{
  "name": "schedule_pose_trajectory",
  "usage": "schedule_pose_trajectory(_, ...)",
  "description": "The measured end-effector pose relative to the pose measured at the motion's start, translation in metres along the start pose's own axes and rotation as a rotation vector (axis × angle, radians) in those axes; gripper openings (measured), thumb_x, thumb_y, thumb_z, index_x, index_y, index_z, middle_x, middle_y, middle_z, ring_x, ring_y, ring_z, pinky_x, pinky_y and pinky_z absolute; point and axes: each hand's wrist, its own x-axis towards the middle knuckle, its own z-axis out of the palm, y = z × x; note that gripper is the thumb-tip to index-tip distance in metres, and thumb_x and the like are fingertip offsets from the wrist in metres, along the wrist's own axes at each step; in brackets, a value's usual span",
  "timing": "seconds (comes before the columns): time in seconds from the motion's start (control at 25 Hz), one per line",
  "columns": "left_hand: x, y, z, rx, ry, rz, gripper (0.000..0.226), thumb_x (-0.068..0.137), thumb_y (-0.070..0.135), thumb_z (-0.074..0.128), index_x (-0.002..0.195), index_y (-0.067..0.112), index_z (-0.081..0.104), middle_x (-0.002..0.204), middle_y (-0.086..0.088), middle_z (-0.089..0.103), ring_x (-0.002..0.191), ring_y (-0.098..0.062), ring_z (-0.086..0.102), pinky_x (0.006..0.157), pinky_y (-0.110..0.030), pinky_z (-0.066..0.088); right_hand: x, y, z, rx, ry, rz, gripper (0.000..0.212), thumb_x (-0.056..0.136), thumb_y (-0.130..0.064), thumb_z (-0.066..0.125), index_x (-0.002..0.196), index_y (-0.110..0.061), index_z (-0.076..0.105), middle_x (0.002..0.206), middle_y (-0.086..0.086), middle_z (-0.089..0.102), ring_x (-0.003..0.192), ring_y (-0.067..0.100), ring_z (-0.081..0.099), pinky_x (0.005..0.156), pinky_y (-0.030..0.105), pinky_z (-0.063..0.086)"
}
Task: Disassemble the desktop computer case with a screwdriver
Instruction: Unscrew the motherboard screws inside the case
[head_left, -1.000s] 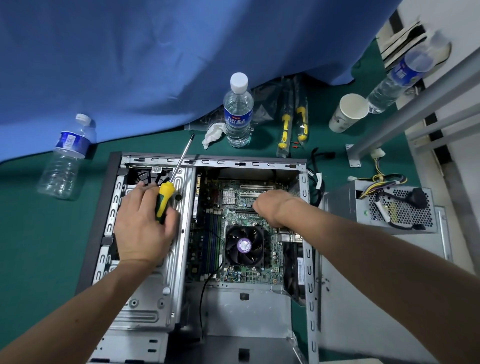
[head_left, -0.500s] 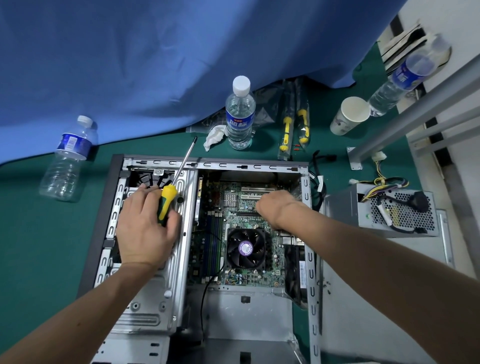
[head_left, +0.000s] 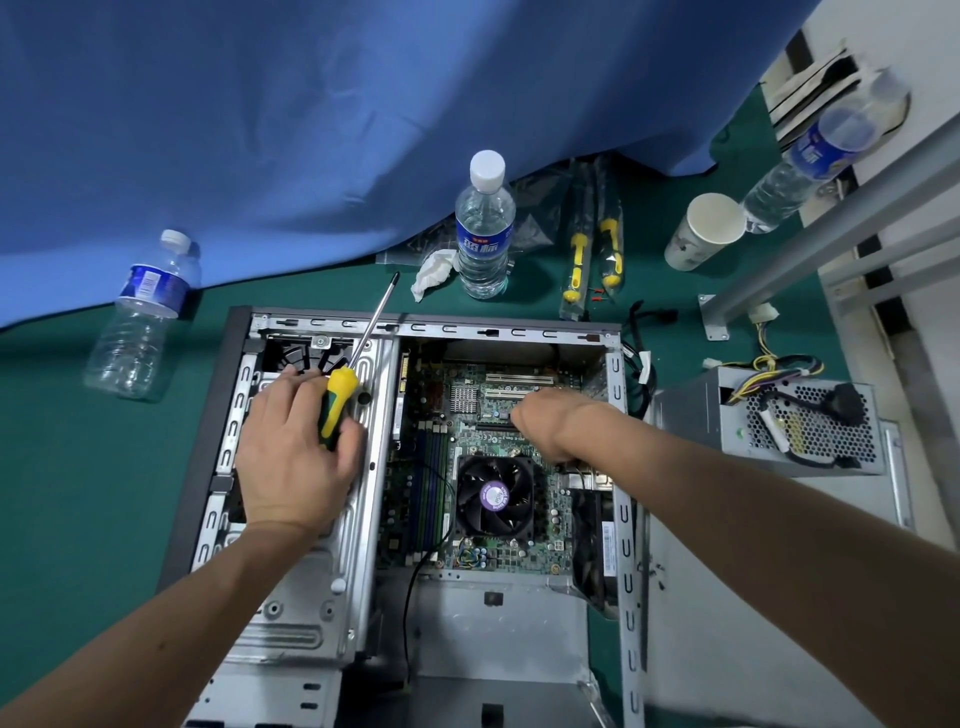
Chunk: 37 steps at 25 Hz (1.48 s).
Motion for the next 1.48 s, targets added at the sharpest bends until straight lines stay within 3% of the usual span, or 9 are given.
schedule_pose_trajectory(0.44,0.001,0.000,0.001,0.000,0.015,0.012,0.038,0.082,0.028,0.051,0.108,0.002,0.063,0.109,-0.015,0.060,0.107,-0.033,0.053,0.077,-0.046,0.050,0.001,0.000,-0.006,-0.021,-0.018,0.005,0.031,0.082,0.012,0.055,0.076,-0.016,0.044,0.082,0.001,0.051,0.071,0.013,0.049,0.070,0.023,0.048)
schedule_pose_trajectory(0.6,0.000,-0.002,0.001,0.005,0.016,0.012,0.037,0.083,0.028,0.051,0.108,0.003,0.063,0.109,-0.014,0.060,0.108,-0.033,0.053,0.078,-0.045,0.049,-0.006,-0.002,-0.010,-0.041,-0.030,-0.017,0.021,0.084,0.007,0.056,0.081,-0.013,0.051,0.079,0.001,0.050,0.065,0.013,0.048,0.058,0.023,0.046)
schedule_pose_trajectory(0.8,0.000,-0.001,0.001,0.011,0.010,0.010,0.037,0.082,0.028,0.051,0.108,0.004,0.062,0.108,-0.013,0.060,0.107,-0.033,0.053,0.078,-0.045,0.049,-0.019,-0.011,-0.037,-0.175,0.084,-0.094,0.027,0.089,-0.007,0.062,0.076,-0.016,0.039,0.073,-0.002,0.041,0.077,0.021,0.051,0.067,0.032,0.046)
schedule_pose_trajectory(0.92,0.001,-0.001,0.001,0.011,0.013,0.007,0.037,0.082,0.029,0.051,0.107,0.003,0.063,0.107,-0.015,0.060,0.105,-0.033,0.053,0.076,-0.045,0.049,-0.036,-0.003,-0.041,-0.193,0.036,-0.148,0.037,0.091,-0.009,0.063,0.071,-0.017,0.034,0.073,-0.002,0.041,0.073,0.018,0.047,0.068,0.032,0.048)
schedule_pose_trajectory(1.04,0.000,0.000,0.000,0.007,0.014,0.007,0.038,0.082,0.028,0.051,0.107,0.002,0.063,0.107,-0.016,0.060,0.105,-0.033,0.052,0.076,-0.044,0.048,-0.059,0.008,-0.026,-0.217,0.044,-0.213,0.024,0.091,0.001,0.054,0.075,-0.016,0.047,0.077,0.001,0.050,0.076,0.017,0.050,0.079,0.034,0.053)
schedule_pose_trajectory(1.16,0.000,0.000,0.000,0.005,0.008,0.009,0.038,0.082,0.028,0.052,0.108,0.003,0.062,0.107,-0.016,0.060,0.104,-0.034,0.052,0.076,-0.045,0.049,-0.068,0.010,-0.013,-0.241,0.189,-0.283,0.009,0.089,-0.007,0.060,0.087,-0.016,0.064,0.093,-0.003,0.059,0.093,0.017,0.048,0.092,0.035,0.043)
schedule_pose_trajectory(1.32,0.000,0.000,0.000,-0.008,0.029,0.013,0.036,0.082,0.026,0.052,0.106,0.002,0.064,0.107,-0.015,0.060,0.108,-0.034,0.052,0.079,-0.045,0.047,-0.064,0.010,-0.011,-0.166,0.232,-0.259,0.014,0.088,-0.008,0.058,0.078,-0.017,0.062,0.088,-0.003,0.062,0.090,0.014,0.048,0.087,0.035,0.050)
schedule_pose_trajectory(1.48,0.001,0.000,-0.001,-0.021,0.029,0.038,0.034,0.082,0.025,0.053,0.103,0.000,0.064,0.104,-0.017,0.061,0.107,-0.035,0.053,0.083,-0.045,0.045,-0.063,0.011,-0.007,-0.177,0.247,-0.234,0.031,0.083,-0.005,0.053,0.105,-0.020,0.070,0.114,0.000,0.066,0.112,0.016,0.053,0.082,0.030,0.054)
